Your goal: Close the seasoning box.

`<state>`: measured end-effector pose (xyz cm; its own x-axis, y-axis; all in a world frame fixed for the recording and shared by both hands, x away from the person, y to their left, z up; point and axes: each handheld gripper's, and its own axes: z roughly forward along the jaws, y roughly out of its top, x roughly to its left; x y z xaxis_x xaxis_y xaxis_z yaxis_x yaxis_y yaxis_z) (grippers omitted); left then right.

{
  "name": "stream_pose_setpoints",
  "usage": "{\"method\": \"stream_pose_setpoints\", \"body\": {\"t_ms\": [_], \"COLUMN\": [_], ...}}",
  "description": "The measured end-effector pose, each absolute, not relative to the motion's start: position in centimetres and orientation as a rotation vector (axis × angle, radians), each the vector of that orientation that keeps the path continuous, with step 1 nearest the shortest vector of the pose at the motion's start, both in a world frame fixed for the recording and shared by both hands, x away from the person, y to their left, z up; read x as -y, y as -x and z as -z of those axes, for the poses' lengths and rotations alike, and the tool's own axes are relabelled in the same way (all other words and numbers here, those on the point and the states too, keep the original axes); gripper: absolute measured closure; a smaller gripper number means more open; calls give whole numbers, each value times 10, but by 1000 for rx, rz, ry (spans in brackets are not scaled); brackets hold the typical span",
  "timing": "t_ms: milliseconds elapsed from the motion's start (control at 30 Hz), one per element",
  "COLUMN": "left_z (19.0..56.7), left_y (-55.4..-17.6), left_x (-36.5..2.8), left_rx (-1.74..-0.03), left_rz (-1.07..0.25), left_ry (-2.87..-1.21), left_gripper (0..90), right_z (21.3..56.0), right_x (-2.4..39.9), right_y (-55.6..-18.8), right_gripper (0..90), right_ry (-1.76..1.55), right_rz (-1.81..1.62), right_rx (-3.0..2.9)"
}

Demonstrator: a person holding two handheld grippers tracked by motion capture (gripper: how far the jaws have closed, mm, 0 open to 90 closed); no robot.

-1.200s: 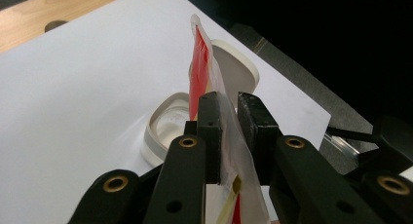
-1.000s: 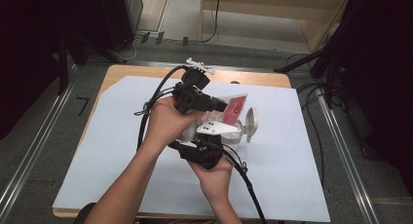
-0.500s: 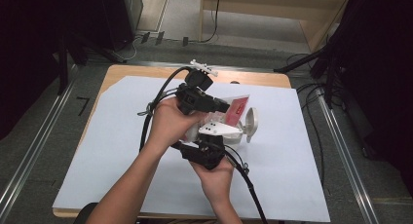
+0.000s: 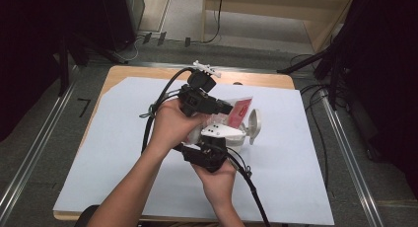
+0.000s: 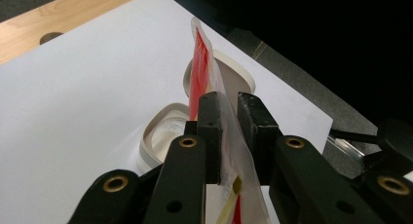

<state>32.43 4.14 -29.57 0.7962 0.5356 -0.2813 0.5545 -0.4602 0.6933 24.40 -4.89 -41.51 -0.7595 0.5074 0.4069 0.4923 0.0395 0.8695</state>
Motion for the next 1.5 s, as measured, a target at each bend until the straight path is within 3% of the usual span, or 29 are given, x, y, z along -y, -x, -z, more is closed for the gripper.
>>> {"method": "stream_pose_setpoints", "body": {"t_ms": [1500], "left_z": [295], "left_y": [-325], "left_x": [-43], "left_rx": [-813], "left_rz": [60], "left_ry": [-2148], "left_gripper": [805], "right_z": [413], "right_x": [44], "right_y": [-241], "right_gripper": [636], "right_ry": [-1055], "right_rz": [-1863], "right_rx": [-2268]}}
